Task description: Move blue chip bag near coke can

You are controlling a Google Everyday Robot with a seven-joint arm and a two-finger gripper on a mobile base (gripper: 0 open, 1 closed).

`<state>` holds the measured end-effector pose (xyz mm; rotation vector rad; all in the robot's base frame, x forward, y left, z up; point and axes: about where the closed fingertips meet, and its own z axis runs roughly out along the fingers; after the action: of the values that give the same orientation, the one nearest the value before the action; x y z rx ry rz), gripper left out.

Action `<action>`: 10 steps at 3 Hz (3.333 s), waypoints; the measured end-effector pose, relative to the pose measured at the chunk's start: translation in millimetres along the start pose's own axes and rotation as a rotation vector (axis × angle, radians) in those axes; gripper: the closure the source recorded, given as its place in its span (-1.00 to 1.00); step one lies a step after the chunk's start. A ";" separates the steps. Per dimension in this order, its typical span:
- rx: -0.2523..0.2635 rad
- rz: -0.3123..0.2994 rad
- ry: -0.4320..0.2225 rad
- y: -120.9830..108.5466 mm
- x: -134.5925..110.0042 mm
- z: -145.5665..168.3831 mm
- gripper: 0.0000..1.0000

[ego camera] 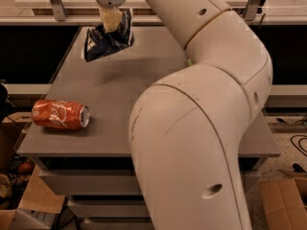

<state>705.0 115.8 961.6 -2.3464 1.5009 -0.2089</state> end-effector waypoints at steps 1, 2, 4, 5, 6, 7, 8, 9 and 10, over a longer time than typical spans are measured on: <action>-0.002 -0.034 -0.042 13.7 -13.5 -19.8 1.00; -0.027 -0.019 -0.079 30.4 -25.9 -26.0 1.00; -0.111 0.146 -0.151 68.7 -44.7 -19.1 1.00; -0.144 0.217 -0.159 81.6 -53.5 -19.5 1.00; -0.160 0.293 -0.170 94.7 -62.0 -18.4 1.00; -0.168 0.348 -0.175 103.3 -67.8 -15.1 0.65; -0.177 0.377 -0.184 108.9 -72.9 -11.7 0.19; -0.184 0.389 -0.190 112.2 -76.3 -9.5 -0.28; -0.188 0.393 -0.191 113.4 -77.0 -7.7 -0.74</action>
Offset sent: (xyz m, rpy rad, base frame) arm -0.0889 -0.0020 0.0131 0.0458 0.1434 0.0373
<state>573.2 140.5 932.1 -2.0732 1.9069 0.2573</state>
